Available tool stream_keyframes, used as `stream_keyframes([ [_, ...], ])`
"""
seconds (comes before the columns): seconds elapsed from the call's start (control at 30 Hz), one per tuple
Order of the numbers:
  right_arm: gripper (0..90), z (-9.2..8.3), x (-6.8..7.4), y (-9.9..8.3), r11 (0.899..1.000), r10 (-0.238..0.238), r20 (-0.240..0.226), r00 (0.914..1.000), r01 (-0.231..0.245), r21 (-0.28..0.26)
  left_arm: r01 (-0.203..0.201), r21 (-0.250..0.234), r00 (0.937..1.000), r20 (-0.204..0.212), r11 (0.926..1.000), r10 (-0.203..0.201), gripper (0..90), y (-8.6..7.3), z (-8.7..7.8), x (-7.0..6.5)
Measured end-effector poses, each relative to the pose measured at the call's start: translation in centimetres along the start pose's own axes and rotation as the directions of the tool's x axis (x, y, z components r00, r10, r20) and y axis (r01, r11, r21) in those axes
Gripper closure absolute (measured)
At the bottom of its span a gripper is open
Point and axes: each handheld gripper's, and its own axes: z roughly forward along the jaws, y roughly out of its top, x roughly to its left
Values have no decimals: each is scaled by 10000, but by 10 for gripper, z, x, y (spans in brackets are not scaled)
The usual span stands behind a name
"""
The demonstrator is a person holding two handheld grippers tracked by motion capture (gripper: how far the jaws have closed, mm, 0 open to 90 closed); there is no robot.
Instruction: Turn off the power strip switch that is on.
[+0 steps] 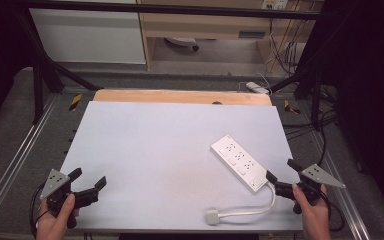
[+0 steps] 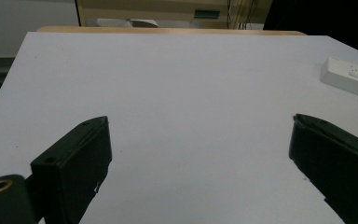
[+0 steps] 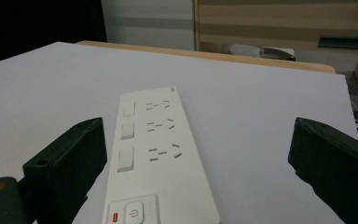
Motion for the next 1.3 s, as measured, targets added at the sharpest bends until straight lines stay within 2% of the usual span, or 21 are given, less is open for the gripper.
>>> stream_keyframes([
  [0.4,26,0,3,2,10000,11,-72,10000,-11,-34,-116,18,9999,15,9999,115,59,0,0,-1],
  [0.73,14,-3,7,8,9992,380,142,9992,-378,-124,-217,97,9997,72,9997,217,59,0,0,-4],
  [0.97,14,-5,11,18,9973,670,412,9969,-656,-335,-306,114,9995,111,9995,305,58,0,0,-6],
  [1.1,18,-7,15,26,9971,643,316,9974,-629,-423,-342,108,9994,99,9994,341,58,0,0,-6],
  [1.3,29,-6,20,35,9982,533,239,9983,-526,-275,-500,146,9987,143,9986,498,58,1,0,-8],
])
